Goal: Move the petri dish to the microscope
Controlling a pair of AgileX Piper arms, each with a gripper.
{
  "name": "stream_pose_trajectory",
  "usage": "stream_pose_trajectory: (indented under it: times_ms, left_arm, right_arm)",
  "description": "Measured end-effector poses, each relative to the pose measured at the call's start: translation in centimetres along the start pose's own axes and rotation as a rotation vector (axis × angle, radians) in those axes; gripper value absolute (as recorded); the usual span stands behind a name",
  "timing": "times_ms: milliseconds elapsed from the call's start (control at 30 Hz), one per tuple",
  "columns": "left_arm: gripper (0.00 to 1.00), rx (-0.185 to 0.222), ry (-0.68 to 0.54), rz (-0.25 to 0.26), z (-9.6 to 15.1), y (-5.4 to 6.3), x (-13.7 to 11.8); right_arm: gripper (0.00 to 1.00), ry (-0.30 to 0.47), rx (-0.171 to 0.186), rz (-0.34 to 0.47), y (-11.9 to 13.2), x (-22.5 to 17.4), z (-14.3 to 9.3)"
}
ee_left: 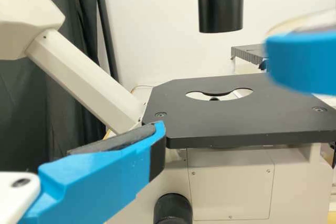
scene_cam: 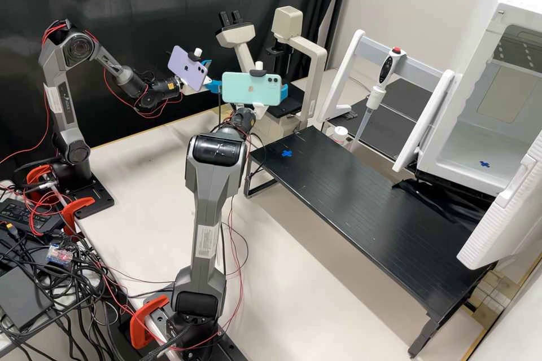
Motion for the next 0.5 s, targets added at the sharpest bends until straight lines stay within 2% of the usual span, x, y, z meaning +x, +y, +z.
stream_pose_trajectory:
  times_ms: [133,300,500]
  left_arm:
    - [1.00,0.000,0.000,0.000,0.0,0.0,0.0]
    - [1.00,0.000,0.000,0.000,0.0,0.0,0.0]
    - [1.00,0.000,0.000,0.000,0.0,0.0,0.0]
  right_arm:
    - [0.00,-0.038,0.043,-0.036,-1.5,2.3,0.5]
    - [0.00,-0.076,0.077,-0.061,-3.0,4.7,1.0]
    - [0.00,-0.103,0.075,-0.032,-3.3,7.4,1.8]
